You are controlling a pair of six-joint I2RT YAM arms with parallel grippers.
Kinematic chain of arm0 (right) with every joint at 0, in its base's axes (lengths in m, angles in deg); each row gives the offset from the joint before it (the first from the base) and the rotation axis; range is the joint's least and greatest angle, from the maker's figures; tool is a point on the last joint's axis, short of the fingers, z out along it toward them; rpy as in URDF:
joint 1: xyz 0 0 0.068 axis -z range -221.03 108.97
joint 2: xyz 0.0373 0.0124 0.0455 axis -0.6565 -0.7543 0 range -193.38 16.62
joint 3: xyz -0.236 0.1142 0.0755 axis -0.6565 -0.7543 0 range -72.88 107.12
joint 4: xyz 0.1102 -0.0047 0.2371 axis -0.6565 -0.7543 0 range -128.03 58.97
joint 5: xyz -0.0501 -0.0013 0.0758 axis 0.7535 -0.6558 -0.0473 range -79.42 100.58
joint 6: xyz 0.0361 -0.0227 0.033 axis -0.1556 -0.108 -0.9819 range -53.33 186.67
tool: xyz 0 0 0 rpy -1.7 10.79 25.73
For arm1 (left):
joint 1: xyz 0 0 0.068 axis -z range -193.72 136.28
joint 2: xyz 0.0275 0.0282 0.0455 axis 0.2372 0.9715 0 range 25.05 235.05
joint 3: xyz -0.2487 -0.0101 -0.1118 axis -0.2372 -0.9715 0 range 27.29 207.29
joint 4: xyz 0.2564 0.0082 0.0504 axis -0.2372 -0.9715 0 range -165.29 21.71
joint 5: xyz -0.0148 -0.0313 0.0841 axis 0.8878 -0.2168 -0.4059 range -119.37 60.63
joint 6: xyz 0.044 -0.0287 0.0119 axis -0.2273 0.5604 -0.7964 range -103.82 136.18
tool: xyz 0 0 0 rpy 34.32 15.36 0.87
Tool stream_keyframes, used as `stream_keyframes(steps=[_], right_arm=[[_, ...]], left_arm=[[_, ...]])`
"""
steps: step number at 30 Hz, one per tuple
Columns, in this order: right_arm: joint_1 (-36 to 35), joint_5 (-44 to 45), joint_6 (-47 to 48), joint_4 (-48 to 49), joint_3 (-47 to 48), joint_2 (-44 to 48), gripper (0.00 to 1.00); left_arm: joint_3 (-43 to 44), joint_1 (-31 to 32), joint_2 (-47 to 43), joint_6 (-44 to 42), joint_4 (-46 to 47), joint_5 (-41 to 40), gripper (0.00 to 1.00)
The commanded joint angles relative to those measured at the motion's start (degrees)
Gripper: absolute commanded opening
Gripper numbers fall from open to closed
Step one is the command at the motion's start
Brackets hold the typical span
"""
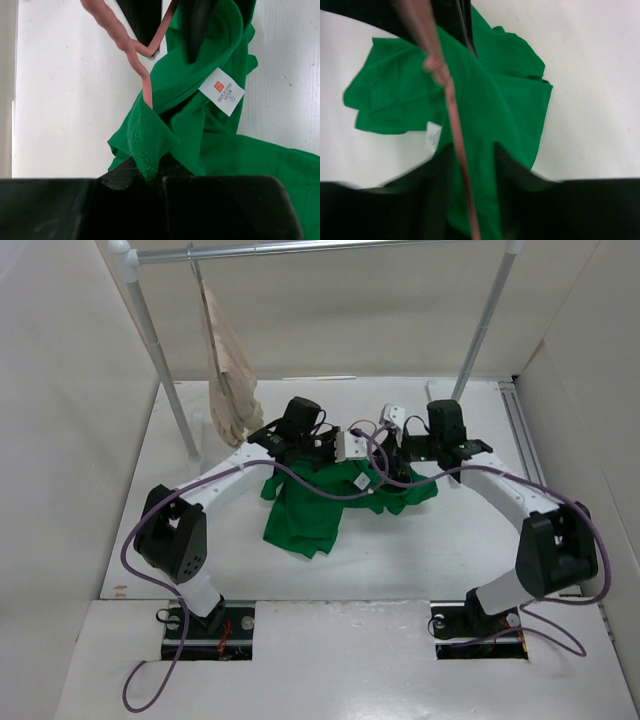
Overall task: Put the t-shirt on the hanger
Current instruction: Place tshirt on hanger
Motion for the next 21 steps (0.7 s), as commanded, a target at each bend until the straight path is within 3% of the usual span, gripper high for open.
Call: stream_keyframes(steps=[1, 2, 3, 5, 9, 11, 16, 17, 20, 21], right_arm=[[-1.2, -0.6, -3.7, 8.9, 4.1, -2.8, 0.33], [-1.2, -0.6, -4.4, 8.9, 4.9, -4.2, 0.22], [-1.2, 0.1, -5.3, 8.9, 5.5, -4.2, 0.0], [0.2, 0.6, -6.0, 8.9, 4.5, -3.3, 0.0], [5.9, 1.7, -7.1, 8.9, -2.0, 7.0, 0.0], [7.7, 1.1, -7.6, 7.4, -5.1, 10.1, 0.0], [8.8, 3.1, -5.9, -1.1, -4.7, 14.0, 0.0], [8.8, 3.1, -4.7, -2.4, -3.2, 14.0, 0.0], [8.3, 5.4, -4.2, -7.0, -0.7, 15.1, 0.0], [8.8, 7.2, -4.2, -9.8, 3.3, 15.7, 0.0]], left_arm=[[2.1, 0.0, -1.3, 1.3, 1.0, 3.8, 0.0], [1.6, -0.5, -1.3, 2.1, 1.0, 4.6, 0.0], [1.6, -1.5, -1.3, 2.8, 1.5, 5.6, 0.0], [1.6, -3.5, -1.3, 6.8, 1.5, 6.9, 0.0], [3.7, -10.1, 0.0, 8.2, -0.6, 7.7, 0.0], [3.7, -12.4, 0.5, 8.2, -1.1, 6.5, 0.05], [6.7, -12.4, 2.4, 10.7, -1.1, 6.5, 0.14], [7.4, -12.4, 3.3, 12.3, -1.0, 6.5, 0.18], [10.2, -12.4, 4.0, 13.6, -0.5, 7.7, 0.45], [12.0, -12.4, 4.0, 13.6, -1.2, 8.9, 0.67]])
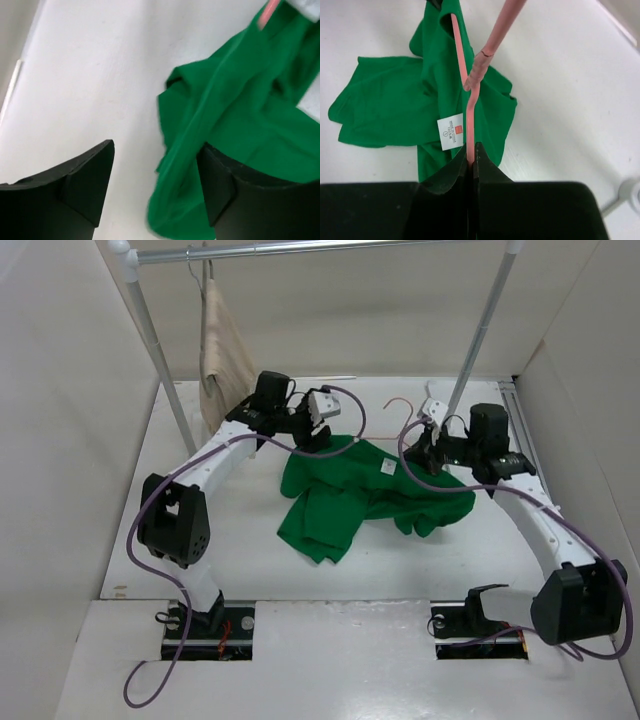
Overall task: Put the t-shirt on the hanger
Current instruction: Place tshirt on hanger, then hang the hanger with tshirt onto the clothesline
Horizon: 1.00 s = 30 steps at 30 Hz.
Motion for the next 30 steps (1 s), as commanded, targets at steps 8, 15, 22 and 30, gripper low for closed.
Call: stream_keyframes(steps=[8, 15, 22, 30], right_arm=[[7.8, 17.6, 1.1, -24.8, 32.7, -1.9, 0.0], [9.1, 30.0, -0.7, -30.2, 65.1, -13.6, 0.0], [10.1, 33.5, -8.5, -21.3, 77.2, -23.4, 0.0], [10.1, 38.3, -14.1, -9.9, 79.9, -31.0, 0.0]], left_arm=[[16.1, -2.1, -0.2, 14.2, -0.3, -1.0, 1.0], [16.1, -2.1, -2.1, 15.8, -0.3, -2.0, 1.0], [8.9, -1.6, -5.8, 15.8, 0.2, -2.6, 1.0], [6.0, -1.0, -8.0, 15.2, 0.7, -2.6, 1.0]])
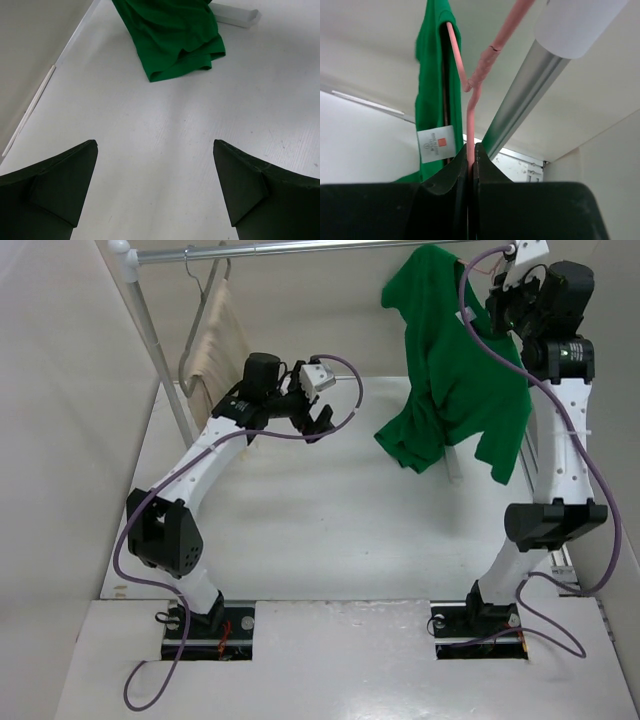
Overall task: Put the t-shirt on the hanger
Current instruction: Hang the hanger with tshirt onto the clothesline
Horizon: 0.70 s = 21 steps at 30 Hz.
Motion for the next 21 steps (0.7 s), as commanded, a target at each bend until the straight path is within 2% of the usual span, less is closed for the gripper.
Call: stream_keyframes(steps=[1, 7, 11, 13, 14, 15, 17, 21], right_arm=[[0.3, 3.0, -4.7, 12.5, 3.2, -1.0, 0.0], [-1.5, 4.2, -5.3, 12.5, 6.8, -4.8, 0.0], [-2.7, 3.7, -5.3, 11.8, 1.0, -3.8, 0.0], [-2.7, 3.0, -5.3, 12.9, -3.3, -1.7, 0.37], [-2.7, 2.4, -5.3, 13.6, -5.8, -0.3, 0.64], [-2.7, 2.4, -4.6, 14.2, -10.2, 2.8, 0.97], [-2.7, 5.3, -3.5, 14.9, -14.2, 6.5, 1.0], [-2.7, 10.7, -1.0, 17.1, -25.0, 20.9, 1.0]], left_arm=[[-1.2, 0.2, -4.7, 0.4, 1.7, 0.5, 1.0], [-3.9, 0.2, -6.0, 0.4, 2.9, -0.1, 1.0], [-5.0, 0.2, -7.1, 0.4, 2.9, -0.6, 1.0], [-5.6, 0.2, -7.7, -0.1, 2.9, -0.6, 1.0], [-6.2, 0.2, -7.7, -0.1, 2.9, -0.6, 1.0], [-6.2, 0.2, -7.7, -0.1, 2.9, -0.6, 1.0], [-6.7, 0.2, -8.3, -0.1, 2.9, -0.6, 1.0], [-10.0, 0.7, -8.9, -0.7, 2.9, -1.1, 1.0]])
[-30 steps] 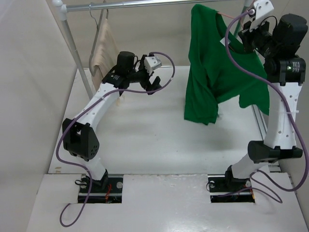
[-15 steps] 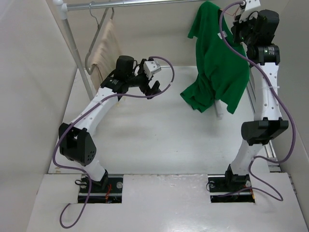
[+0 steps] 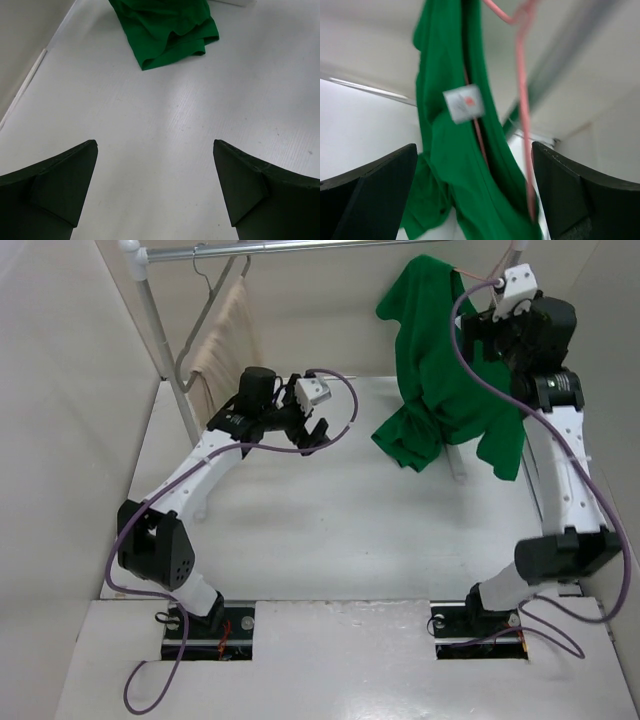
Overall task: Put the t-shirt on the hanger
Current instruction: Hang the hanger with tshirt onto the clothesline
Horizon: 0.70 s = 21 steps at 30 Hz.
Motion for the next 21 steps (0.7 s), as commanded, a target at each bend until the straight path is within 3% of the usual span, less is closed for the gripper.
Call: stream_keyframes(steps=[1, 6, 10, 14, 18, 21], right_arm=[[-0.2, 6.1, 2.4, 6.3, -6.8, 13.8, 1.0], [-2.2, 11.5, 4.6, 2.9, -21.9, 29.5, 1.0], [-3.4, 9.2, 5.2, -3.0, -34.9, 40.4, 1.0], [-4.9, 6.8, -2.1, -9.6, -49.7, 51.6, 1.0], [-4.9, 4.7, -16.3, -12.2, -67.8, 62.4, 1.0], [-5.4, 1.1, -20.9, -12.2, -73.7, 69.1, 1.0]], left_arm=[[-3.3, 0.6, -4.5, -0.4, 1.3, -0.6, 1.0], [-15.3, 1.8, -9.8, 0.9, 2.8, -4.7, 1.0], [-26.5, 4.9, -14.3, 0.9, 3.6, -9.6, 1.0], [-32.5, 8.5, -18.4, 3.7, 5.7, -13.1, 1.0], [-36.7, 11.0, -20.6, 8.5, 10.3, -16.7, 1.0], [-40.4, 11.6, -21.8, 12.1, 13.5, -19.5, 1.0]])
